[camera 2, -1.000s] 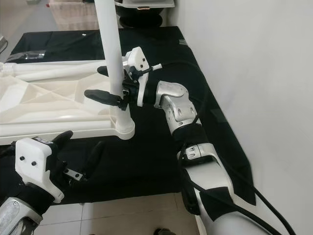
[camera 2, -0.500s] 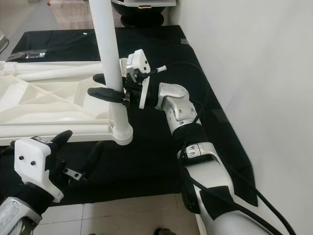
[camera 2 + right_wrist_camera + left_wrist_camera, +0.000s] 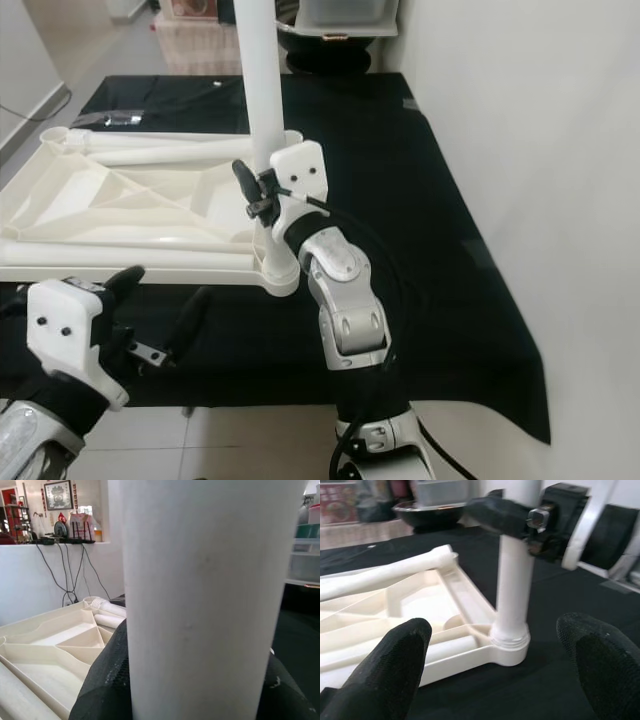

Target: Building children table

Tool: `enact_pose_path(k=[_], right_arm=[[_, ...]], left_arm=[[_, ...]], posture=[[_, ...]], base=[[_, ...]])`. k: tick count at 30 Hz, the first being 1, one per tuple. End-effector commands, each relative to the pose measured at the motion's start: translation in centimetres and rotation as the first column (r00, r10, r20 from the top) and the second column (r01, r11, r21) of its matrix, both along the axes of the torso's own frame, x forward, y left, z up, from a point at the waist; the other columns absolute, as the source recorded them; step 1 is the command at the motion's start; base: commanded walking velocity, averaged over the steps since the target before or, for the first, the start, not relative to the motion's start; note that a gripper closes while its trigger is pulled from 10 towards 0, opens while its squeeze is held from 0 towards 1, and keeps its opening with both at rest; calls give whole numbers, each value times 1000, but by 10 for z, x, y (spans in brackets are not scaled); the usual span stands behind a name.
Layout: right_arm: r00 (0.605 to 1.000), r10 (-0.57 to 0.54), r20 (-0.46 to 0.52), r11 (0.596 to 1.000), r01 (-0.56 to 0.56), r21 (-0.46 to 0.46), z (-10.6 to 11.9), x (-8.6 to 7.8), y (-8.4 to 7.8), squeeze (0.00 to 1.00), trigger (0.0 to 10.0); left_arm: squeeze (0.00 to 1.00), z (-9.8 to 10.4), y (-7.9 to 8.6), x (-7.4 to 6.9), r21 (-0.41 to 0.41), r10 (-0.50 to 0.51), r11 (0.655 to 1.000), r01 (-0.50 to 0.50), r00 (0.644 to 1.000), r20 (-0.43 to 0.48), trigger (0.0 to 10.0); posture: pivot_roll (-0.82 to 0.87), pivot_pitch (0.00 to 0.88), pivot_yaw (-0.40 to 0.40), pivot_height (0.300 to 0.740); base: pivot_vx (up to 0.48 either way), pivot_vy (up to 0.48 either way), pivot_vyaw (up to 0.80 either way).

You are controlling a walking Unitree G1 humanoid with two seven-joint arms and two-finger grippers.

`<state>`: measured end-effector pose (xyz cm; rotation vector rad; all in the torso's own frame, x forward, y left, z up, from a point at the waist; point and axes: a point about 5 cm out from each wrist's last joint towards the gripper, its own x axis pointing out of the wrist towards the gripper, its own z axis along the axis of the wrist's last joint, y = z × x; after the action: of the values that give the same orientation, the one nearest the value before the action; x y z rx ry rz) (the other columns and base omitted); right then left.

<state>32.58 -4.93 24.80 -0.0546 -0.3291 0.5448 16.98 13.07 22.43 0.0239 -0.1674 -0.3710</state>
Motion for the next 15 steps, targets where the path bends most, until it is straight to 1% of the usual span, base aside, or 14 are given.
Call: enact_pose_path(k=[1, 4, 6, 7, 11, 12, 14, 15], right_arm=[[993, 46, -110, 998, -42, 40, -21, -1, 23, 0, 0], [993, 88, -79, 995, -84, 48, -12, 4, 28, 0, 0], [992, 99, -72, 994, -96, 48, -11, 5, 28, 0, 0], [994, 88, -67, 995, -85, 46, -8, 3, 28, 0, 9686], [996, 58, -72, 998, -55, 42, -4, -2, 28, 0, 9686], [982, 178, -56, 984, -177, 29, 1, -2, 26, 1000, 10000], [982, 178, -56, 984, -177, 29, 1, -2, 26, 1000, 10000], [967, 249, -50, 968, -249, 18, 4, 3, 22, 1000, 10000]], left_arm=[[0, -3, -1, 1, 5, -9, 1000, 9, 1000, -19, 10000], [0, -3, 2, 3, 8, 3, 1000, -3, 1000, -14, 10000], [0, -3, 2, 3, 10, 4, 1000, -4, 1000, -14, 10000], [0, -3, 2, 3, 11, 4, 1000, -4, 1000, -14, 10000], [0, -2, 2, 3, 12, 4, 1000, -3, 1000, -13, 10000], [0, -2, 2, 3, 13, 3, 1000, -3, 1000, -11, 10000], [0, -2, 2, 3, 13, 3, 1000, -3, 1000, -11, 10000], [0, -2, 1, 2, 12, 5, 1000, -5, 1000, -11, 10000]], posture=[[161, 159, 1, 740], [186, 156, -4, 740], [186, 156, -4, 740], [188, 150, -4, 740], [188, 150, -4, 740], [199, 157, -18, 740], [199, 157, -18, 740], [199, 160, -22, 740]], base=[[0, 0, 0], [0, 0, 0], [0, 0, 0], [0, 0, 0], [0, 0, 0], [0, 0, 0], [0, 0, 0], [0, 0, 0]])
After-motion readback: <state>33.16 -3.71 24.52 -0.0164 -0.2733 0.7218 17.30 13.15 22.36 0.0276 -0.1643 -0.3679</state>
